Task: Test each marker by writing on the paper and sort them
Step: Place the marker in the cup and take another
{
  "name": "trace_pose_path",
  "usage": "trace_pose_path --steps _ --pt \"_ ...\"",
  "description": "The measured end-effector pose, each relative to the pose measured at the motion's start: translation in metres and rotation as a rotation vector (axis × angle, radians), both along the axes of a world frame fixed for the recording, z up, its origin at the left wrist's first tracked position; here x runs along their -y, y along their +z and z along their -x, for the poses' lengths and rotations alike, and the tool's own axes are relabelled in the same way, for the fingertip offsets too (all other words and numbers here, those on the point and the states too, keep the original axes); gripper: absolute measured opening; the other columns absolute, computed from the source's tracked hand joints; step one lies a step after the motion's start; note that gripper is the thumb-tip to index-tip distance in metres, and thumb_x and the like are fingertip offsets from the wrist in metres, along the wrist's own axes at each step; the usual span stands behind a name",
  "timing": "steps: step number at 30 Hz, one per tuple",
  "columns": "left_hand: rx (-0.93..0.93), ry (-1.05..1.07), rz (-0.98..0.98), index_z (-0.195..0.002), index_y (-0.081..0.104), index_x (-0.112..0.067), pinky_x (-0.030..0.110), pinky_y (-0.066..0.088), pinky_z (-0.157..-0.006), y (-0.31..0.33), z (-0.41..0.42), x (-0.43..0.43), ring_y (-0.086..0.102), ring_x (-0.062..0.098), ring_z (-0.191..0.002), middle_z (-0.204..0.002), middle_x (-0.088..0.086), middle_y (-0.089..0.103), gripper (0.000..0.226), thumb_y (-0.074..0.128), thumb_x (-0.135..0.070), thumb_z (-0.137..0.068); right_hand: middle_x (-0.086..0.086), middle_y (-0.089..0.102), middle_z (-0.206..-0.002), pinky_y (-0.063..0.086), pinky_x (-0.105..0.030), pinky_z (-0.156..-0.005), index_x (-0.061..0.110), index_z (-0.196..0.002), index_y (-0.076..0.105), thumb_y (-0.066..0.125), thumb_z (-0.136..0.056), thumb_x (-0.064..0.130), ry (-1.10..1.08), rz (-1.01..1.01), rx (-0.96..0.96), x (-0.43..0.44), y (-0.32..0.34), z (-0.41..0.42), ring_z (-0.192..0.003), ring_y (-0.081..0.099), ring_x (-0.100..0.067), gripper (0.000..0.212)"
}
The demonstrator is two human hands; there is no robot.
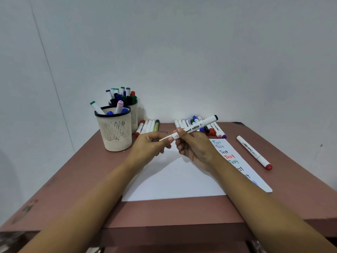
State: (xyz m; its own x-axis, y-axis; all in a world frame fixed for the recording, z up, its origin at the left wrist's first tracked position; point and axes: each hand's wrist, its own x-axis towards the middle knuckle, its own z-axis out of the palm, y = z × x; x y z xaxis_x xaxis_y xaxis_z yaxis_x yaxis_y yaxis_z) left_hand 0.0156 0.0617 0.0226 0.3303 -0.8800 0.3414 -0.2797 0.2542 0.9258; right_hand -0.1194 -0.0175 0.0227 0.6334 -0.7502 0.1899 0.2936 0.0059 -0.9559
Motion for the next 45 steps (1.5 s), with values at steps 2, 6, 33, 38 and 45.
trace_pose_path --steps 2,6,33,38,45 --pt "-0.112 0.012 0.007 -0.082 0.067 -0.011 0.019 0.033 -0.05 0.002 -0.001 0.0 0.045 0.007 -0.05 -0.062 -0.001 0.063 0.003 0.068 -0.013 -0.083 -0.003 0.061 -0.073 0.045 -0.019 -0.052 0.01 -0.094 0.066 0.06 -0.092 0.027 -0.029 -0.01 -0.018 0.002 0.002 0.001 -0.059 0.054 -0.009 0.018" --pt "-0.303 0.078 0.051 -0.079 0.066 -0.009 0.019 0.027 -0.049 0.008 -0.008 0.0 0.037 0.008 -0.05 -0.056 -0.001 0.053 0.006 0.065 -0.008 -0.084 -0.003 0.061 -0.08 0.053 -0.028 -0.064 0.018 -0.097 0.062 0.058 -0.092 0.04 -0.176 -0.181 0.066 0.008 0.008 0.006 -0.076 0.061 -0.018 0.023" --pt "0.438 0.633 0.33 -0.117 0.048 -0.017 0.017 0.041 -0.045 0.162 -0.076 -0.015 0.056 0.013 -0.066 -0.087 0.0 0.058 0.03 0.054 -0.014 -0.088 -0.005 0.055 -0.123 0.041 -0.032 -0.093 0.021 -0.121 0.063 0.049 -0.096 0.03 -0.445 0.944 -0.99 0.017 -0.032 0.003 -0.114 0.05 -0.024 0.03" --pt "0.617 0.698 0.301 -0.118 0.047 -0.012 0.029 0.048 -0.061 0.163 -0.095 -0.011 0.057 0.023 -0.079 -0.092 0.007 0.058 0.028 0.052 -0.011 -0.091 -0.004 0.055 -0.123 0.041 -0.031 -0.093 0.023 -0.12 0.063 0.049 -0.096 0.03 -0.438 0.936 -0.996 0.016 -0.031 0.003 -0.114 0.05 -0.023 0.029" --pt "0.725 0.693 0.001 -0.113 0.055 -0.007 0.026 0.043 -0.056 0.119 -0.115 -0.007 0.058 0.025 -0.073 -0.097 0.014 0.065 0.021 0.052 -0.013 -0.093 -0.004 0.055 -0.124 0.041 -0.032 -0.094 0.023 -0.122 0.062 0.048 -0.097 0.031 -0.433 0.931 -0.997 0.017 -0.03 0.003 -0.115 0.049 -0.022 0.03"
